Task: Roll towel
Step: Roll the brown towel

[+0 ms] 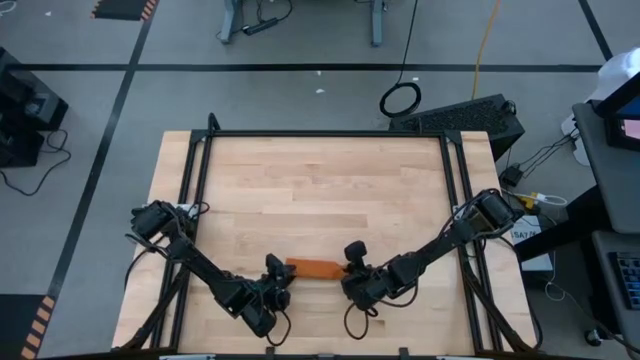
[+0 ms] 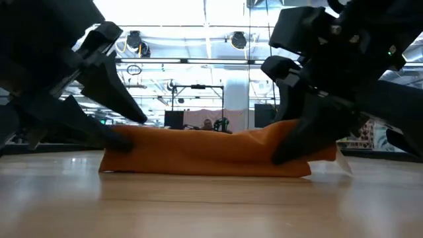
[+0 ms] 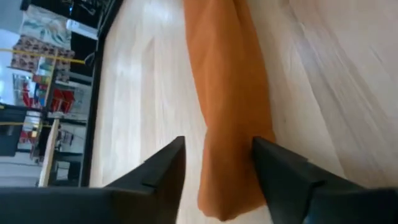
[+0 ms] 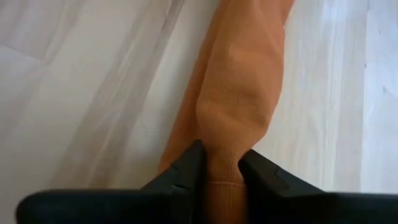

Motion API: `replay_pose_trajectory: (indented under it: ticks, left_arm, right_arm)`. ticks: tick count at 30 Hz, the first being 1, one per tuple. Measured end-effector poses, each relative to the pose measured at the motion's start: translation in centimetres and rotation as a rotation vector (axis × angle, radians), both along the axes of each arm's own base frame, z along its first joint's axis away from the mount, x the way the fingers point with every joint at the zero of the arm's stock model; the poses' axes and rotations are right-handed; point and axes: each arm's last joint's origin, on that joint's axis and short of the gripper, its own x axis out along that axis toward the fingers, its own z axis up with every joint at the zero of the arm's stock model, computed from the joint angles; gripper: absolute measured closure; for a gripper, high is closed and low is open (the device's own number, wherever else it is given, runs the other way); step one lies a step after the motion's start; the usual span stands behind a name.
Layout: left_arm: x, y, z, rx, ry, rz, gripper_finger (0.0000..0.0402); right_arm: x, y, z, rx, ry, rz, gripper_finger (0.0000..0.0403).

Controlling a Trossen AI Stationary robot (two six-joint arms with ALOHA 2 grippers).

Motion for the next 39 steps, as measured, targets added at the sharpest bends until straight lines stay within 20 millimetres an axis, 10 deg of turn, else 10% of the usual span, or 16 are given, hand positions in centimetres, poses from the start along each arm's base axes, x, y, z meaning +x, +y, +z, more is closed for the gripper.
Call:
replay_pose_trajectory:
  ticks: [15, 27, 39]
  left_arm:
    - [-1.6, -2.5, 1.8, -0.252, -0.103, 0.014, 0.0159]
    - [-1.3, -1.9, 3.2, -0.449, -0.211, 0.147, 0.0159]
    - [-1.3, -0.7, 2.3, -0.63, -0.176, 0.248, 0.0159]
  right_arm:
    - [0.0, 0.3, 0.5, 0.155, -0.014, -0.056, 0.021]
    - [-2.2, -0.3, 7.0, 0.364, -0.076, -0.137, 0.0136]
    - [-3.6, 1.6, 2.4, 0.535, -0.117, -0.346, 0.0085]
